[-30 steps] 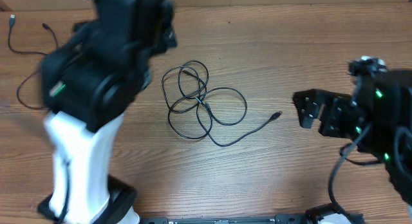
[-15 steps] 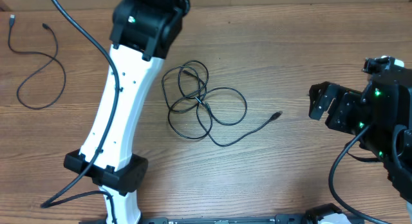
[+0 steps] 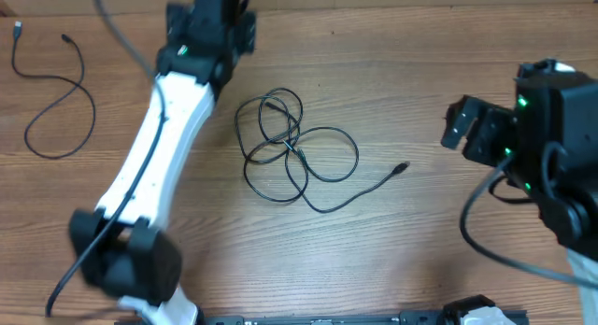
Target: Untangle cables
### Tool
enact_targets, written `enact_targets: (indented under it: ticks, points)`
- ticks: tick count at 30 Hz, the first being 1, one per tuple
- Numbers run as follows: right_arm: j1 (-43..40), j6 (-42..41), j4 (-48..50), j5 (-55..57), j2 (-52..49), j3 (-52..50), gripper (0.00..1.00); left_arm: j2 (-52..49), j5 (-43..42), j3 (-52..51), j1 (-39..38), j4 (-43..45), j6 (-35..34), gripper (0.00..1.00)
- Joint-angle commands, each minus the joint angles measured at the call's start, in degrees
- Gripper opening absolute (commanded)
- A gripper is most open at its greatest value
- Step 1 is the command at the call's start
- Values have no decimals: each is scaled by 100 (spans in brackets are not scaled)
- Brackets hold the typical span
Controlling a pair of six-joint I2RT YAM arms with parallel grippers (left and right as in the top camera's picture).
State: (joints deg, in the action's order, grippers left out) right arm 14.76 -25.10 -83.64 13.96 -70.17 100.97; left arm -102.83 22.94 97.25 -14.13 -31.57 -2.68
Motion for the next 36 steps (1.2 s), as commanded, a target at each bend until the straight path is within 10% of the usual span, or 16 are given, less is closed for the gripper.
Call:
enact_targets:
  ticks: [1, 10, 20, 36]
  points:
    - [15, -387, -2, -26, -236, 24, 100, 1298, -990, -1263, 125, 457, -348, 100]
    - [15, -407, -7, -1034, -911, 24, 100, 1504, -1193, -2927, 219, 2201, -387, 91]
    - [17, -407, 44, -1456, -1856, 24, 100, 1032, -2035, -2938, 197, 614, 101, 99]
    - [15, -407, 79, -1456, -2212, 24, 100, -501, -2404, -2938, 212, 885, -160, 89]
